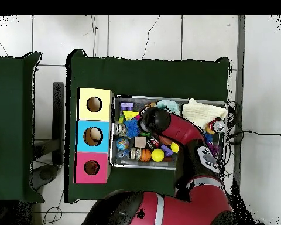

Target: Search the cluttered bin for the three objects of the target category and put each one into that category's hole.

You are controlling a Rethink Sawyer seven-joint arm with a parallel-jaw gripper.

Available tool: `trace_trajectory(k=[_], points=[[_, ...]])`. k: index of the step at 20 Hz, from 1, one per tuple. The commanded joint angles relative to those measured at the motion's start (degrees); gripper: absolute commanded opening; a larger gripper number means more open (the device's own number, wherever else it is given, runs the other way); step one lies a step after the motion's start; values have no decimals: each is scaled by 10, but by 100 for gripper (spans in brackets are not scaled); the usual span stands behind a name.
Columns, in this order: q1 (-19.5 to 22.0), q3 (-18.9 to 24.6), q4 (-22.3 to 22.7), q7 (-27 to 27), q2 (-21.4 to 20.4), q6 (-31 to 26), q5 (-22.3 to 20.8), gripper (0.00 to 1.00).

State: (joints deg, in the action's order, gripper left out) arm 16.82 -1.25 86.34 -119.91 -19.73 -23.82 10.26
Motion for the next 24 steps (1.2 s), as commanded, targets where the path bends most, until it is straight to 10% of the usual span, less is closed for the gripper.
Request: trace_trajectory(k=[1,8,12,24], points=[[16,59,-25,-43,22,48,-1,0],[17,52,-10,-42,1,37,-4,0],[42,27,4,7,-72,-65,-22,0],[135,77,-121,150,-72,-231,-107,0]])
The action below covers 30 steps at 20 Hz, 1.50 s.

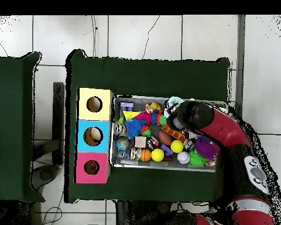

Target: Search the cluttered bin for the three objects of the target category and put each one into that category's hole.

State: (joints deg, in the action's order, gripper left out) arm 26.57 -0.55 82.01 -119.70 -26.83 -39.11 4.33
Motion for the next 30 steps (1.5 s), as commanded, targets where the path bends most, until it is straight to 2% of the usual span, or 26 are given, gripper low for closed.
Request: trace_trajectory(k=[1,4,9,13,22,29,30], points=[[45,81,-68,146,-3,-60,-50,0],[50,91,-81,147,-4,-80,-66,0],[63,113,-156,179,30,-129,-93,0],[69,125,-182,186,37,-152,-110,0],[77,143,-177,166,32,-143,-134,0],[83,158,-204,168,48,-144,-155,0],[85,162,-203,168,46,-140,-165,100]])
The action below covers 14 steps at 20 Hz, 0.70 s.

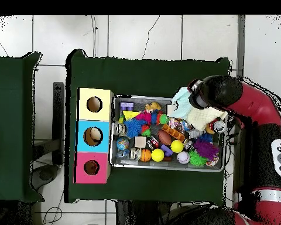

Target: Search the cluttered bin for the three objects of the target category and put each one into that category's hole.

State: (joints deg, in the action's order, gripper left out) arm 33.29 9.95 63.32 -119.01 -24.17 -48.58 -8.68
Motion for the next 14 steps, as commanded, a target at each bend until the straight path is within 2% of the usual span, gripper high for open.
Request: trace_trajectory(k=[1,6,9,14], points=[[16,56,-18,159,20,-50,-35,100],[9,49,-26,155,18,-50,-49,100],[23,70,-10,155,20,0,-43,100],[29,82,-5,149,23,6,-48,100]])
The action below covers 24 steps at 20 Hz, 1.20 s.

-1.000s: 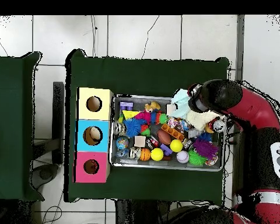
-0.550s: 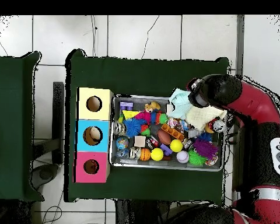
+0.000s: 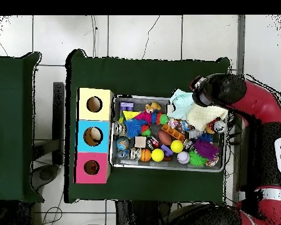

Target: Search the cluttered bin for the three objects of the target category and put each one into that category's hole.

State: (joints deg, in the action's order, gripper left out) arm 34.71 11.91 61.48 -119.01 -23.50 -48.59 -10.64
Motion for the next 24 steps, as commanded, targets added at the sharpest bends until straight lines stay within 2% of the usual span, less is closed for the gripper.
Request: trace_trajectory(k=[1,4,7,10,13,17,22,24], points=[[15,62,15,146,15,-1,-28,100],[14,63,29,137,2,-9,-27,100],[7,53,73,113,-44,-16,-23,100],[1,45,104,92,-71,-18,-18,100],[-15,27,148,61,-127,-51,-6,100],[-46,-4,179,13,-192,-109,5,100],[-63,-18,200,-13,-226,-138,17,100],[-73,-27,226,-36,-243,-130,26,100]])
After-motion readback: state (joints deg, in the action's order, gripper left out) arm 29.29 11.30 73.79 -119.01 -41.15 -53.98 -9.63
